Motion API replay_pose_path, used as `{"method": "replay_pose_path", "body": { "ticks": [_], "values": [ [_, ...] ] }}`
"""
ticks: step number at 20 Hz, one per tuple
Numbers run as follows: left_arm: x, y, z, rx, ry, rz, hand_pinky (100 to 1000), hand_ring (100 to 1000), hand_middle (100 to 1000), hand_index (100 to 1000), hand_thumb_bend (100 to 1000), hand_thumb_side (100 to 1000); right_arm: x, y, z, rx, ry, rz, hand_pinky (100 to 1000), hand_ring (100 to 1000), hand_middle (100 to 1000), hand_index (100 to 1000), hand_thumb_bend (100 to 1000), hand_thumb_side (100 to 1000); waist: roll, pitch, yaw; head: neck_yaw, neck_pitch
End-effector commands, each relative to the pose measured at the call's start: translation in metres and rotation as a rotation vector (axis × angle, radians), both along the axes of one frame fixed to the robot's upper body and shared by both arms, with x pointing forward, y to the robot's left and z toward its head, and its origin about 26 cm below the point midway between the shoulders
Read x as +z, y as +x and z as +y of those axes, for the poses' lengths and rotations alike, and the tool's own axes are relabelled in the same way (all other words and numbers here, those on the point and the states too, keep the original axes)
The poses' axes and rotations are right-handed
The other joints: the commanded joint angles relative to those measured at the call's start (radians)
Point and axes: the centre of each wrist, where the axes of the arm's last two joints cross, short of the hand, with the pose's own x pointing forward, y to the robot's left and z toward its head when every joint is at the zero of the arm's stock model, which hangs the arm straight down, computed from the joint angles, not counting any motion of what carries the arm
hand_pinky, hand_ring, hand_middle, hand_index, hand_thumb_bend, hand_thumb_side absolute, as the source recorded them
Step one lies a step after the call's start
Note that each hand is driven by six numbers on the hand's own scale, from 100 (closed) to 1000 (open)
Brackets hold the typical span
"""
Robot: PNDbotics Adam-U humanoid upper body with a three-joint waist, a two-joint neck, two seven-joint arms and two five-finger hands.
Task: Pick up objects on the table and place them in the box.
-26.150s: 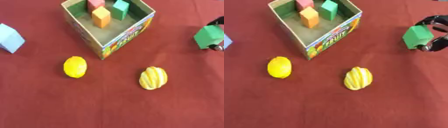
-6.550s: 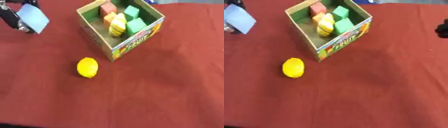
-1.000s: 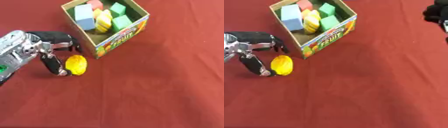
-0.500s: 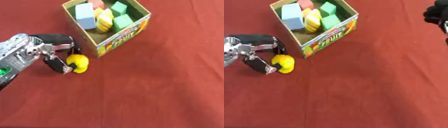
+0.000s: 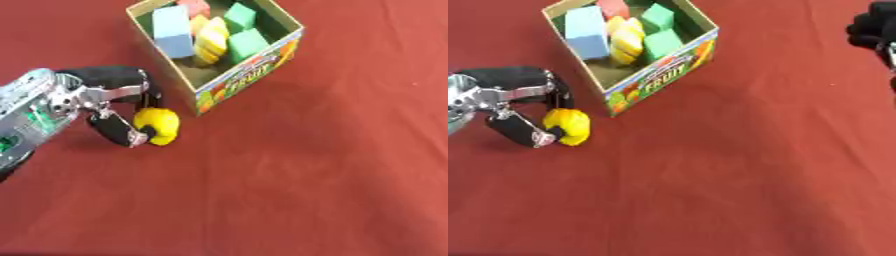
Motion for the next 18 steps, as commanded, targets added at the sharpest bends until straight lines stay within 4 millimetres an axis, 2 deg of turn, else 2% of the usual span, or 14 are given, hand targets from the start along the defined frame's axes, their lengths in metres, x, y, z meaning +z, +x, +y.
{"method": "replay_pose_path", "body": {
  "ticks": [1, 5, 9, 12, 13, 18],
  "values": [
    [0.027, -0.018, 0.005, -0.019, 0.008, -0.074, 692, 602, 568, 666, 241, 100, 0.010, -0.003, -0.004, -0.005, -0.025, -0.030, 795, 752, 686, 774, 100, 581, 0.003, -0.028, 0.000, -0.007, -0.009],
    [0.063, -0.045, 0.006, -0.066, -0.004, -0.171, 696, 617, 588, 673, 284, 100, 0.012, -0.003, -0.006, -0.008, -0.043, -0.031, 796, 753, 687, 775, 100, 579, 0.011, -0.035, 0.004, -0.016, -0.003],
    [0.096, -0.055, 0.002, -0.093, -0.077, -0.249, 697, 609, 582, 676, 281, 100, 0.013, -0.003, -0.006, -0.008, -0.053, -0.030, 796, 753, 687, 775, 100, 578, 0.022, -0.041, 0.005, -0.017, -0.003],
    [0.113, -0.047, -0.002, -0.092, -0.138, -0.247, 697, 606, 580, 677, 297, 100, 0.014, -0.003, -0.007, -0.008, -0.056, -0.031, 797, 753, 688, 775, 100, 579, 0.032, -0.044, 0.002, -0.012, -0.005],
    [0.117, -0.041, -0.004, -0.088, -0.151, -0.241, 697, 607, 581, 678, 333, 100, 0.014, -0.003, -0.007, -0.008, -0.056, -0.031, 797, 753, 688, 775, 100, 580, 0.035, -0.044, -0.001, -0.010, -0.007],
    [0.127, -0.009, -0.013, -0.071, -0.186, -0.217, 694, 606, 579, 682, 409, 100, 0.015, -0.003, -0.006, -0.006, -0.051, -0.032, 797, 753, 689, 775, 100, 582, 0.046, -0.037, -0.013, 0.002, -0.017]
  ]
}}
